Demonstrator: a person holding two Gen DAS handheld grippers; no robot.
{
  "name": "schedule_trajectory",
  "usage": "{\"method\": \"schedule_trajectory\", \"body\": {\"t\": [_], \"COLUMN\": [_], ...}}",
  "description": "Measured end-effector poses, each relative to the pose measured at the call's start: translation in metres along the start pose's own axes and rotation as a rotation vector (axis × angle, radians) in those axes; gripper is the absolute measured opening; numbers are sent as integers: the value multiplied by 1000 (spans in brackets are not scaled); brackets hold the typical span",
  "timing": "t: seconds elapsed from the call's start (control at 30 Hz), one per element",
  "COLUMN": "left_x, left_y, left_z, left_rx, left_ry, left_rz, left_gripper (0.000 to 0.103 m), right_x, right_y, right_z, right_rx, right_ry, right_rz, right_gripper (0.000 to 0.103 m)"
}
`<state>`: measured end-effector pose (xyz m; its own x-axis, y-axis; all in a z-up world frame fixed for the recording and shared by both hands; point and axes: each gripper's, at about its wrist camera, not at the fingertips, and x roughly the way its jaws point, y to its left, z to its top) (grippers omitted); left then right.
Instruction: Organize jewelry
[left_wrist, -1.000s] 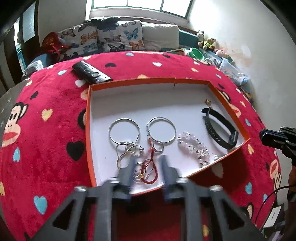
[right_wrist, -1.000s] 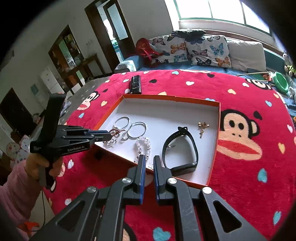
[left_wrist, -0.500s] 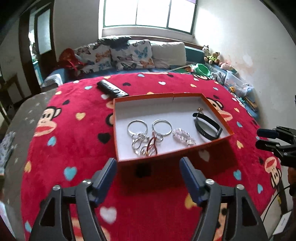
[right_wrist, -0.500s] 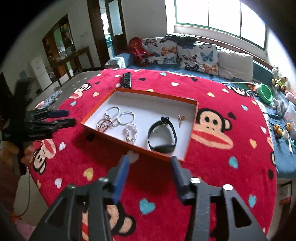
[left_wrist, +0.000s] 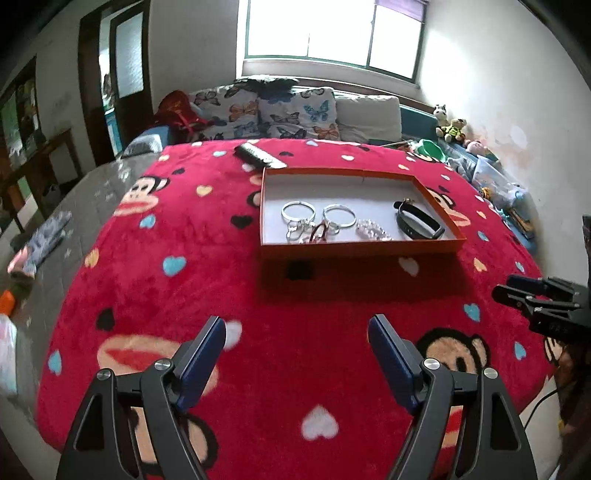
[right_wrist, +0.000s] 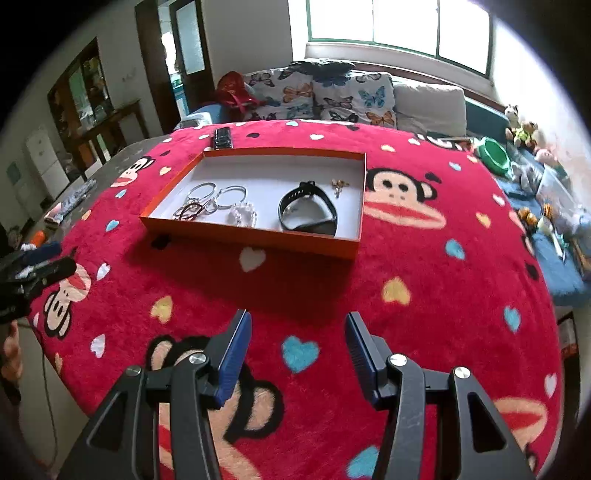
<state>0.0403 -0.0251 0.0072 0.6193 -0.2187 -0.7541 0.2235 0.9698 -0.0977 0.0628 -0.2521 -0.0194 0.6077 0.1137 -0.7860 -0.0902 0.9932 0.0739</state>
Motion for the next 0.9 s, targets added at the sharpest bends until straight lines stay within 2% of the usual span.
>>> {"method": "schedule_trajectory", "body": {"t": [0.3,0.9], "left_x": [4,11], "left_y": [10,4], "left_z": [-17,-24], "left_rx": [-51,-58], "left_ry": [40,60], "left_rz": [-11,-5], "left_gripper": [85,85], "right_x": [-2,-2], "right_y": [7,20], "right_z": [-16,-25], "right_rx": [34,16], "right_ry": [3,11], "right_rz": [-11,-1], "right_gripper": [58,58]}}
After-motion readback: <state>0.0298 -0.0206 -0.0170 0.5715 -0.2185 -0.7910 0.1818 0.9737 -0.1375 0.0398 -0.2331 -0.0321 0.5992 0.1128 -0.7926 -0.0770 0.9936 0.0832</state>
